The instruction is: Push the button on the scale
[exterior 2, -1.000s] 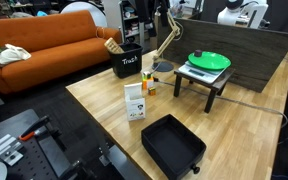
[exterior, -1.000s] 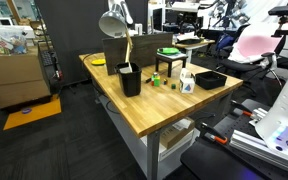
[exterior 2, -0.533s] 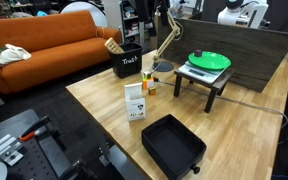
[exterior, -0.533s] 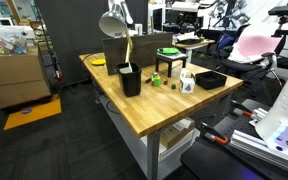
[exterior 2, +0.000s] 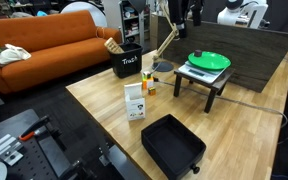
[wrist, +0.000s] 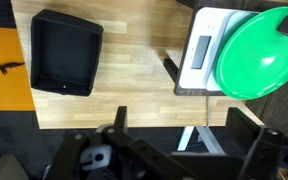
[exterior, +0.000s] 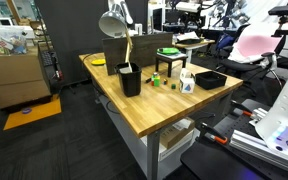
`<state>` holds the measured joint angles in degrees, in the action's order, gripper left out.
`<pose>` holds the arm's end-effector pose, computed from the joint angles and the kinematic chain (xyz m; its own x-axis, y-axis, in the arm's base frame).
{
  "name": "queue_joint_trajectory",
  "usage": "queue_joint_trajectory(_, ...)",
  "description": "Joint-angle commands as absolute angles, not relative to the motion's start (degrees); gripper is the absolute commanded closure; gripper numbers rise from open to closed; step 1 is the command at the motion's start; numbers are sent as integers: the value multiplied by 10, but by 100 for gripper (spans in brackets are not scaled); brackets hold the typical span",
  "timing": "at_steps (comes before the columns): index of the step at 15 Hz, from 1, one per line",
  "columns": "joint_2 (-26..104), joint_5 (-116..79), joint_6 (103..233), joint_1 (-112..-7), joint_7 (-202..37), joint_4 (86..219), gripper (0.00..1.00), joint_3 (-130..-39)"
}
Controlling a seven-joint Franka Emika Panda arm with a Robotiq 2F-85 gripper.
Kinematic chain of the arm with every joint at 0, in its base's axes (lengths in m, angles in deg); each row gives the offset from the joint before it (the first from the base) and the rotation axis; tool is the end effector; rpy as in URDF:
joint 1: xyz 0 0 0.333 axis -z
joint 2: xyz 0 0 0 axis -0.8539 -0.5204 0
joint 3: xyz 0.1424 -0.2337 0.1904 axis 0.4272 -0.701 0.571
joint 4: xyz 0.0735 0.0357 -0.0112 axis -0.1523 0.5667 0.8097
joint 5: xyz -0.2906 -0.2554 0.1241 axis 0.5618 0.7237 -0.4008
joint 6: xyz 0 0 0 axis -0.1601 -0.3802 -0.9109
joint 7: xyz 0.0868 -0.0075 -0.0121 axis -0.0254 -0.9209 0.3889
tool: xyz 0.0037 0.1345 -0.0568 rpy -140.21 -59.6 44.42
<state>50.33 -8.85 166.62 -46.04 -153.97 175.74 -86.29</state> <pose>0.5803 -0.2027 0.4074 0.0408 -0.9683 0.2464 -0.9846 -0.0810 -0.1550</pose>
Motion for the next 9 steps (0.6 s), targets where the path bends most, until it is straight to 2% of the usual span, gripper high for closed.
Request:
queue_joint_trajectory(1, 438, -117, 1647, -481, -1556, 1689, 0, -885)
queue_joint_trajectory(3, 405, -151, 1637, -482, -1550, 1664, 0, -891)
queue_joint_trajectory(4, 429, -133, 1661, -490, -1545, 1697, 0, -897)
queue_joint_trajectory(9, 422, -136, 1662, -497, -1545, 1690, 0, -904)
